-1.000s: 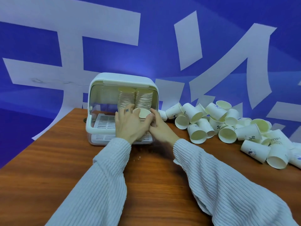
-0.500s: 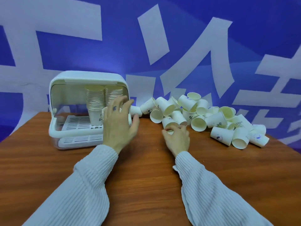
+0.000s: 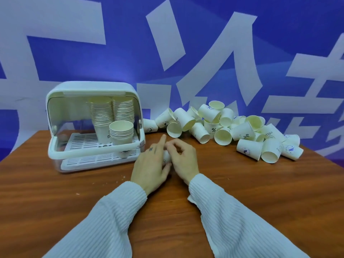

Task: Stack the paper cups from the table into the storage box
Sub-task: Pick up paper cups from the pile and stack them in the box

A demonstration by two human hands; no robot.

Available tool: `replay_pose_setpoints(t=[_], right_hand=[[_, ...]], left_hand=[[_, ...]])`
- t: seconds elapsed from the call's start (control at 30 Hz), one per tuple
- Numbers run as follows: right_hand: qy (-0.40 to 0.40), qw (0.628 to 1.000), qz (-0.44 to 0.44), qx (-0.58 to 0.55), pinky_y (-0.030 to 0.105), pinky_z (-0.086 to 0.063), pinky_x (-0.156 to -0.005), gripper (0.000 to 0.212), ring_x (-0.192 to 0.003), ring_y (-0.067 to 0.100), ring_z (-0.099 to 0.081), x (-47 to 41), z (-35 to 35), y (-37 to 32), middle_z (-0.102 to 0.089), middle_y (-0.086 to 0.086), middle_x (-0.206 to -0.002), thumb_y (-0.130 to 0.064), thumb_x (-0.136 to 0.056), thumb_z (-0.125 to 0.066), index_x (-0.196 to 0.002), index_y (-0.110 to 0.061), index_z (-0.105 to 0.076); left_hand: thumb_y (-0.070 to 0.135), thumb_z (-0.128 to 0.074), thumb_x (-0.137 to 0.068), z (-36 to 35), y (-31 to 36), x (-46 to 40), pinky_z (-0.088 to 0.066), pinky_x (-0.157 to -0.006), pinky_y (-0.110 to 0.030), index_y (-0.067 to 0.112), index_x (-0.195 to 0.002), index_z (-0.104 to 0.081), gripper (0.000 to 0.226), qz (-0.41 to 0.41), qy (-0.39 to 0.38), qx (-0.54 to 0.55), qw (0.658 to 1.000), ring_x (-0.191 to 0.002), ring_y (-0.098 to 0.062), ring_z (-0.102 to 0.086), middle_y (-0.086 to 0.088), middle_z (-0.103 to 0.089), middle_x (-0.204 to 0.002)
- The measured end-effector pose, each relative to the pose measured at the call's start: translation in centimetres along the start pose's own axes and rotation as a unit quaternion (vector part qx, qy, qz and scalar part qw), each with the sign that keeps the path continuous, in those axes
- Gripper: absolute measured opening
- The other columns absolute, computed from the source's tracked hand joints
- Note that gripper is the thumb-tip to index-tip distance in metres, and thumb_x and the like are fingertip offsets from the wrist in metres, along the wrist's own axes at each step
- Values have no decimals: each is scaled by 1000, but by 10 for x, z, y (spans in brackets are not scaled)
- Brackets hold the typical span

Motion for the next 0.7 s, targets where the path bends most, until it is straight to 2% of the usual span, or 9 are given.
replay_pose_setpoints(t=[0.07,0.13,0.23,0.33,0.43,0.53,0.63,0.7], right_hand=[[80,997,5,11,34,-53,-85,16,-92,12,-65,-12,8,6,-71,-10,-91,-38,-97,-58,-91,-27,-68],[146,986,-40,74,39,-50,-92,14,-103,14,-58,-28,17,26,-63,-11,-102,-40,-94,-58,-87,-31,-66],[120,959,-164,196,39,-40,-106,7,-123,21,-46,-41,16,65,-47,-5,-127,-38,-90,-64,-90,-35,-69],[118,954,-233,149,36,-36,-110,11,-130,24,-42,-43,23,86,-39,-1,-141,-42,-90,-67,-99,-38,-72],[103,964,-230,90,38,-37,-114,16,-134,21,-44,-48,25,92,-40,-2,-147,-37,-90,-68,-105,-40,-73],[76,967,-214,118,40,-39,-114,27,-136,22,-47,-48,19,94,-41,1,-152,-33,-90,-68,-116,-40,-71],[137,961,-197,135,40,-44,-104,43,-127,28,-49,-49,29,87,-42,4,-145,-29,-86,-73,-126,-28,-57],[177,957,-133,189,40,-41,-109,51,-134,29,-45,-55,37,76,-44,6,-148,-27,-87,-71,-134,-23,-51]], left_hand=[[39,-63,-92,5,-10,1,-48,-93,-41,21,-161,-19,84,52,27,26,998,-119,-28,-60,-6,-55,-141],[40,-62,-93,5,-16,2,-46,-99,-39,22,-160,-22,81,77,26,60,995,-130,-24,-54,-3,-47,-148],[43,-63,-92,1,-13,3,-46,-99,-37,25,-159,-22,81,62,24,75,995,-131,-21,-52,0,-44,-147],[46,-62,-92,-1,-11,0,-48,-96,-36,27,-159,-22,80,51,23,67,996,-127,-19,-53,2,-44,-145],[47,-62,-92,-4,-11,-1,-48,-96,-36,28,-159,-21,81,55,16,68,996,-125,-19,-54,3,-44,-144],[47,-62,-92,-3,-11,0,-48,-97,-36,28,-158,-23,80,58,14,79,995,-128,-19,-53,4,-43,-145],[48,-62,-92,0,-10,2,-48,-99,-37,29,-157,-23,79,62,13,83,995,-130,-18,-51,5,-41,-147],[48,-62,-92,2,-8,3,-47,-99,-37,30,-157,-22,80,57,15,83,995,-131,-18,-50,6,-41,-147]])
Point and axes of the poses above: each hand's wrist, its own x-axis away from the middle knuckle, its own z-axis out of the back of the hand, y = z × x, the point moved 7 cm from there along -x, towards the middle knuckle
